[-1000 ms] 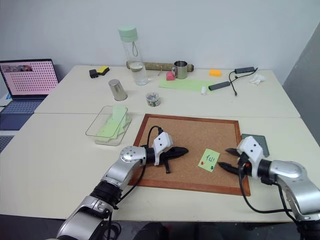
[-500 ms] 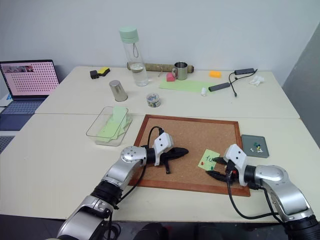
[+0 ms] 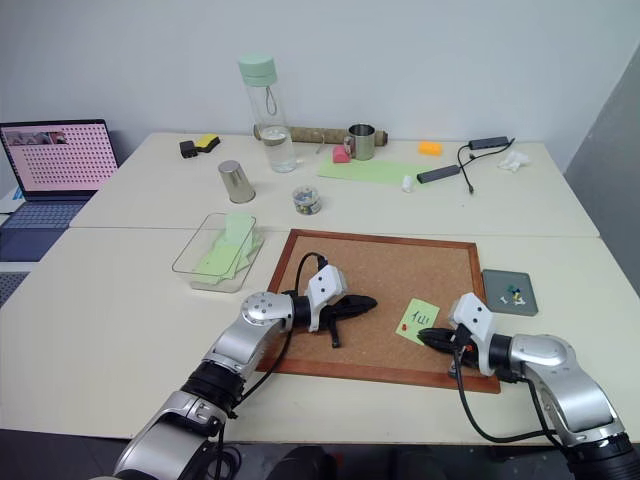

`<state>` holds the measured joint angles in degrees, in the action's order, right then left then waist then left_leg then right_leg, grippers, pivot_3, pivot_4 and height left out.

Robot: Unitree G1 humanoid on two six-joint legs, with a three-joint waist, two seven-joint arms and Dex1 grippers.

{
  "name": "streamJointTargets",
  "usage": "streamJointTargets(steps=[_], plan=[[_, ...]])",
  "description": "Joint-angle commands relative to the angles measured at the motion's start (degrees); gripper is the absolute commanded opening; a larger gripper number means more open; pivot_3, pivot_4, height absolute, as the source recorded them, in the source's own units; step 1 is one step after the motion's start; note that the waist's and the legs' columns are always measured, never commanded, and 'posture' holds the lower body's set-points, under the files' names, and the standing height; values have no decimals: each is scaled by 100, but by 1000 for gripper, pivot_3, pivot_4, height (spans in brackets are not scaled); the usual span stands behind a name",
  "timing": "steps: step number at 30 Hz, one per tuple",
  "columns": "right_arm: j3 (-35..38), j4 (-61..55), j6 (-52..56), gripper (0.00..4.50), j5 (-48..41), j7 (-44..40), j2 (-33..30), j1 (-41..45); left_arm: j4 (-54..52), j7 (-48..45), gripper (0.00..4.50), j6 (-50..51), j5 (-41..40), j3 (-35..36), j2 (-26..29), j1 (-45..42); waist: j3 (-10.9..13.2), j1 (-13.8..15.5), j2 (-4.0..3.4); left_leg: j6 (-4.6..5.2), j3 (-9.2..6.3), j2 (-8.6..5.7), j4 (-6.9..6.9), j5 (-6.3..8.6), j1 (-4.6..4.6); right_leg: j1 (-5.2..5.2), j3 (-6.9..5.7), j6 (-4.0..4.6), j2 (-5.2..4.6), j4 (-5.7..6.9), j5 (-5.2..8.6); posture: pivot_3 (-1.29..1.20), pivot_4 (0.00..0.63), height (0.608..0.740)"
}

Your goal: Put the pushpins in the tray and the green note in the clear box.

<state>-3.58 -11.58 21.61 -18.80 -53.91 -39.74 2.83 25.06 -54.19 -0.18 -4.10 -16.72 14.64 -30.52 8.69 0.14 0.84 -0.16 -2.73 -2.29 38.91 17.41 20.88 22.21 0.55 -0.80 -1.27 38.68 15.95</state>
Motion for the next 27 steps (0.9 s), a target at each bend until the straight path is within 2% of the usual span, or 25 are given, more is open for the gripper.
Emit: streamJointTargets(steps=[1, 14, 22, 27], plan=[[254, -455, -71, 41, -286, -59, 29, -21, 197, 111, 0, 102, 175, -48, 21, 99, 0, 0, 0, 0, 0, 0, 0, 0, 0, 0, 0, 0, 0, 0, 0, 0, 150, 740], [1273, -1118, 1041, 41, -1584, 616, 227, 133, 248, 133, 0, 75, 245, -118, 86, 143, 1, 11, -1, 0, -5, 0, -2, 0, 0, -4, -3, -1, 0, -5, 0, 0, 150, 740], [1740, 229, 925, 41, -494, 2046, 174, 604, 207, 137, 0, 86, 232, -135, 74, 159, 0, 12, -3, 0, -4, 0, -3, 0, 0, -4, -2, -1, -1, -5, 0, 0, 150, 740], [1713, 870, 973, 41, 54, 2707, 217, 847, 211, 122, 0, 76, 237, -149, 76, 150, -2, 4, -5, 0, -1, 0, -6, 0, 0, -3, 1, 0, 0, -4, 0, 0, 150, 740]])
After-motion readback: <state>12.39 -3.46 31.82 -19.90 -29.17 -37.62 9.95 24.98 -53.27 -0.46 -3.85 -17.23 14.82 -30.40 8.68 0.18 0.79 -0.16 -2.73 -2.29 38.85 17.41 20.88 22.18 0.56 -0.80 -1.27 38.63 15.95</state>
